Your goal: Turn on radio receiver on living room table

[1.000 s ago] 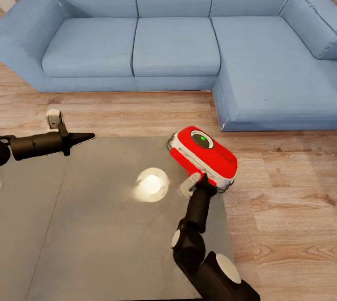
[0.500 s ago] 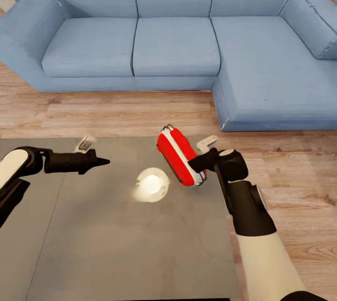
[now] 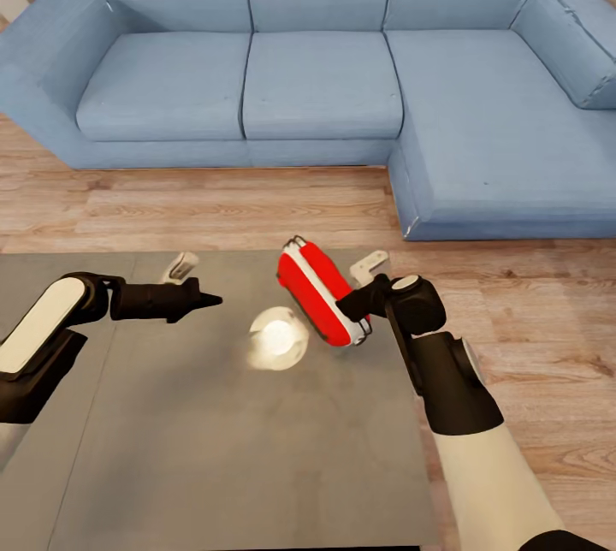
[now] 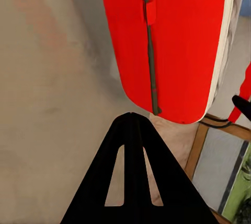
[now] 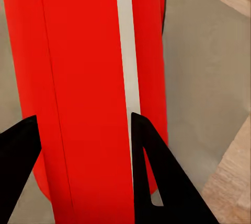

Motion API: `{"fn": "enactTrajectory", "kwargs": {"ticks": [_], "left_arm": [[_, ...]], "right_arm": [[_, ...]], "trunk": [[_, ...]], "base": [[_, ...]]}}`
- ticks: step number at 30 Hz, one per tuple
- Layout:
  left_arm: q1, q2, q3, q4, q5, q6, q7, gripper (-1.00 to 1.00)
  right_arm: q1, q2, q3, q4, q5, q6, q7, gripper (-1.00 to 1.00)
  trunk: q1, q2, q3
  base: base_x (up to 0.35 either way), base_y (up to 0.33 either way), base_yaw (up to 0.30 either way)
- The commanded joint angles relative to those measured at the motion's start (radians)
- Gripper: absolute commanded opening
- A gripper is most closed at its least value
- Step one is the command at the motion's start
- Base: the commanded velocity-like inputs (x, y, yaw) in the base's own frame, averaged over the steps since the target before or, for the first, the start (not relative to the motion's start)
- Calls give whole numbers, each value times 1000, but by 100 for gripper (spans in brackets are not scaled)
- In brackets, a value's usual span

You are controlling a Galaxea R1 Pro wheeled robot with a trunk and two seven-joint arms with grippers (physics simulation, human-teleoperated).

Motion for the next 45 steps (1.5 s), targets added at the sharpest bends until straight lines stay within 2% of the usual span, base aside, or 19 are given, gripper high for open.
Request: {"fn": "enactTrajectory", "kwargs": {"ticks": [1, 13, 18, 23, 27, 34, 39, 40, 45], "left_arm": [[0, 0, 0, 1, 0, 0, 0, -100], [0, -7, 0, 21, 0, 0, -1, -100], [-2, -2, 3, 23, -1, 0, 2, -100], [-2, -9, 3, 24, -1, 0, 2, -100], [-2, -10, 4, 24, -1, 0, 2, -100], [-2, -10, 6, 24, -1, 0, 2, -100], [-2, -10, 5, 24, -1, 0, 3, -100], [-2, -10, 5, 24, -1, 0, 3, -100], [-2, -10, 5, 24, -1, 0, 2, -100]], "right_arm": [[0, 0, 1, 0, -2, 0, 1, -100], [0, -1, 14, 21, -5, 0, 5, -100], [30, -5, 12, 53, 7, 0, 16, -100], [61, -34, 15, 89, 12, 0, 18, -100], [84, -43, 25, 68, 26, 0, 20, -100], [125, -56, 63, 31, 15, 0, 20, -100], [154, -59, 66, 28, 7, 0, 20, -100], [176, -59, 66, 28, 7, 0, 20, -100], [176, -61, 66, 28, 7, 0, 20, -100]], "trunk": [[0, 0, 0], [0, 0, 0], [0, 0, 0], [0, 0, 0], [0, 0, 0], [0, 0, 0], [0, 0, 0], [0, 0, 0], [0, 0, 0]], "base": [[0, 0, 0], [0, 0, 0], [0, 0, 0], [0, 0, 0], [0, 0, 0], [0, 0, 0], [0, 0, 0], [0, 0, 0], [0, 0, 0]]}}
